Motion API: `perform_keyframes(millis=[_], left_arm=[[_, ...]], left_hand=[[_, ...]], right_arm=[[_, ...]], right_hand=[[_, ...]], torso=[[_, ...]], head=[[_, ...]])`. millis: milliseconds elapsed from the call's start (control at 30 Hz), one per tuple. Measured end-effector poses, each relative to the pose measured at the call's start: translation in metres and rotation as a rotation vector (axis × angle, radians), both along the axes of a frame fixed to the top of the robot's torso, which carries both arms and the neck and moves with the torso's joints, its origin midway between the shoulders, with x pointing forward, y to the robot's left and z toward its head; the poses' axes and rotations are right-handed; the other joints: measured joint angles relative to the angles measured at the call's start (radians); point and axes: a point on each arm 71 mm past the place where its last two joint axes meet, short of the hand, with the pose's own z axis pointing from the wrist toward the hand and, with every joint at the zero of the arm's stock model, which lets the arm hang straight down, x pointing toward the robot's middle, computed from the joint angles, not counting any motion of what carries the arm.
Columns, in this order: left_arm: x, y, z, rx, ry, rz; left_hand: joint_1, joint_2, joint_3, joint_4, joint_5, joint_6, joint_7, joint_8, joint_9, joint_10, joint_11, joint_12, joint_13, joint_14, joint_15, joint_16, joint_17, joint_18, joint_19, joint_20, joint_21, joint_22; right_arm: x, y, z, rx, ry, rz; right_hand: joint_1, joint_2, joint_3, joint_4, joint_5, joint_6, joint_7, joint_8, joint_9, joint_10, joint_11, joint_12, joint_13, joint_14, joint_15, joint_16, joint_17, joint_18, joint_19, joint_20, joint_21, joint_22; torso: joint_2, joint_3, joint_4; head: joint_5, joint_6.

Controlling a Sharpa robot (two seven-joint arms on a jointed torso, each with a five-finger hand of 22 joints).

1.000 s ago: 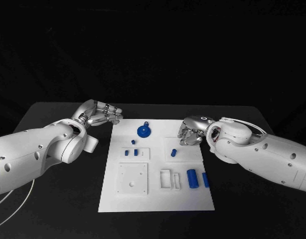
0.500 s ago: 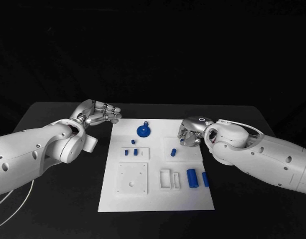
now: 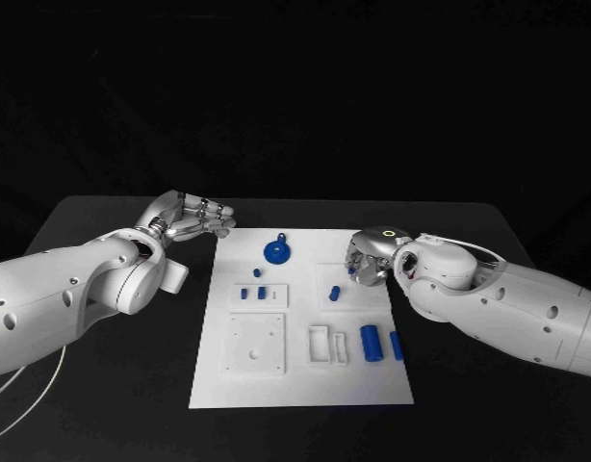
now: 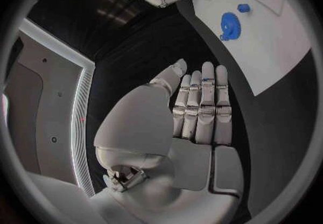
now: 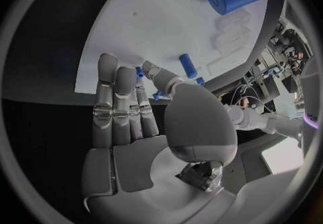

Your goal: Assemble the parts on the task board

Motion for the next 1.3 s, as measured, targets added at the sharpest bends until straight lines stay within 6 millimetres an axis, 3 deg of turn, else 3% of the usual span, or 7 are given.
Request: perform_keyframes(millis=[267,400,700,867,1067,1300], left_arm=[[0.0001,0.0003,-0.0001,0.002,0.001,0.0],[0.0002,0.0002,-0.0002,0.002,0.002,-0.001],[0.0001,0.0002,-0.0004,0.004,0.004,-0.005],[0.0005,0.0008,-0.0006,0.006,0.005,-0.004],[0.0019,0.0018,-0.0009,0.009,0.006,-0.002],[0.004,0.0042,-0.0012,0.013,0.005,0.006]], left_hand=[[0.0,0.0,0.0,0.0,0.0,0.0,0.0,0.0,0.0,0.0,0.0,0.0,0.0,0.0,0.0,0.0,0.0,0.0,0.004,0.004,0.0,0.0],[0.0,0.0,0.0,0.0,0.0,0.0,0.0,0.0,0.0,0.0,0.0,0.0,0.0,0.0,0.0,0.0,0.0,0.0,0.004,0.004,0.0,0.0],[0.0,0.0,-0.002,-0.002,0.002,0.0,0.0,0.0,0.0,0.0,0.0,0.0,0.0,0.0,0.0,0.0,0.0,0.0,0.004,0.004,0.0,0.001],[0.0,0.0,-0.004,-0.004,0.004,0.0,0.0,0.0,0.0,0.0,0.0,0.0,0.0,0.0,0.0,0.0,-0.001,0.0,0.004,0.004,0.0,0.006],[0.0,0.0,-0.004,-0.004,0.004,0.0,0.0,0.0,0.0,0.0,0.0,0.0,0.0,0.0,0.0,0.0,-0.001,0.0,0.004,0.004,0.0,0.01],[0.0,0.0,-0.004,-0.004,0.004,0.0,0.0,0.0,0.0,0.0,0.0,0.0,0.0,0.0,0.0,0.0,-0.001,0.0,0.004,0.004,0.0,0.011]], right_arm=[[0.0005,0.0028,-0.0005,0.002,-0.007,0.004],[0.0007,0.0039,-0.0015,0.005,-0.01,0.004],[0.001,0.0057,-0.0026,0.003,-0.022,-0.002],[0.0008,0.0064,-0.0034,0.001,-0.032,-0.004],[-0.0002,0.0061,-0.0048,0.01,-0.051,-0.005],[-0.0023,0.0052,-0.0006,0.036,-0.081,-0.001]], right_hand=[[0.017,0.017,0.031,0.0,-0.013,0.041,-0.009,-0.003,0.001,0.04,-0.014,0.0,0.0,0.011,-0.011,0.0,0.001,-0.001,-0.001,-0.001,0.01,0.01],[0.032,0.032,0.032,-0.004,-0.013,0.069,-0.015,-0.003,0.006,0.075,-0.025,0.0,0.002,0.012,-0.02,0.0,0.003,-0.012,-0.002,-0.013,0.014,0.016],[0.03,0.052,0.047,-0.039,-0.016,0.106,-0.022,-0.006,0.003,0.112,-0.037,-0.007,0.001,0.014,-0.028,-0.001,0.008,-0.025,-0.003,-0.022,0.025,0.036],[0.029,0.053,0.066,-0.061,-0.016,0.119,-0.027,-0.006,0.001,0.125,-0.035,-0.01,0.001,0.018,-0.032,-0.001,0.01,-0.033,-0.002,-0.028,0.03,0.051],[0.019,0.044,0.088,-0.053,0.016,0.132,-0.029,-0.008,0.002,0.13,-0.03,-0.007,0.001,0.023,-0.037,-0.001,0.014,-0.039,-0.005,-0.03,0.037,0.063],[0.019,0.043,0.094,-0.052,0.016,0.139,-0.034,-0.005,0.004,0.137,-0.037,-0.007,0.002,0.024,-0.037,-0.001,0.016,-0.043,-0.002,-0.034,0.037,0.07]], torso=[[0.0,0.0,0.0002],[0.001,0.0001,0.0004],[0.001,0.0,0.001],[0.0,-0.0004,0.0004],[-0.001,-0.0005,-0.0002],[-0.002,-0.0004,0.0004]], head=[[-0.001,-0.001],[-0.001,-0.003],[-0.001,-0.007],[0.0,-0.008],[0.004,-0.008],[0.012,-0.005]])
